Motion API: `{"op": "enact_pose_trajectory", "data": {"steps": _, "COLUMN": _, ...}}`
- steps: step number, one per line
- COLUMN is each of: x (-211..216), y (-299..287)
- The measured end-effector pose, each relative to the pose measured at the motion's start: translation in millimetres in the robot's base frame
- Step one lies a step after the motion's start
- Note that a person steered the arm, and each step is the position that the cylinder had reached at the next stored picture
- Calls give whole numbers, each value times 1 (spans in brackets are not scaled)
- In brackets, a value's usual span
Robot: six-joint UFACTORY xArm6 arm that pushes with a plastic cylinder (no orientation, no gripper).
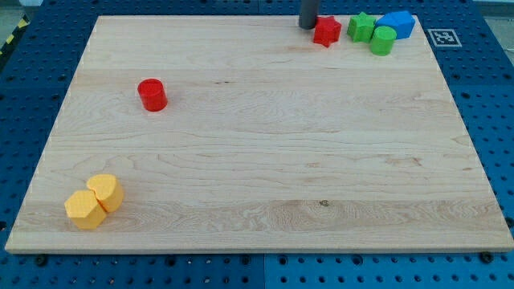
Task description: Push the red star into the green blocks
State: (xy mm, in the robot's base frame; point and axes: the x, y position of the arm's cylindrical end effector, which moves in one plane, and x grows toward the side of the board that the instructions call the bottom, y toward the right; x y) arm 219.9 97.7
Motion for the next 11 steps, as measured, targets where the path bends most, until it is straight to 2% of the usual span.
{"op": "enact_pose_trajectory", "data": {"steps": 1, "x": 0, "y": 8}}
{"op": "enact_pose_trajectory", "data": {"steps": 3, "x": 7, "y": -17}}
{"op": "enact_pose_trajectory", "data": {"steps": 5, "x": 31, "y": -1}}
{"op": "enact_pose_trajectory", "data": {"steps": 7, "x": 31, "y": 40}}
{"op": "enact_pose_trajectory", "data": {"steps": 8, "x": 36, "y": 35}}
{"op": "enact_pose_trajectory", "data": {"steps": 9, "x": 72, "y": -53}}
{"op": "enact_pose_trajectory", "data": {"steps": 10, "x": 97, "y": -168}}
{"op": "enact_pose_trajectory", "data": {"steps": 11, "x": 95, "y": -265}}
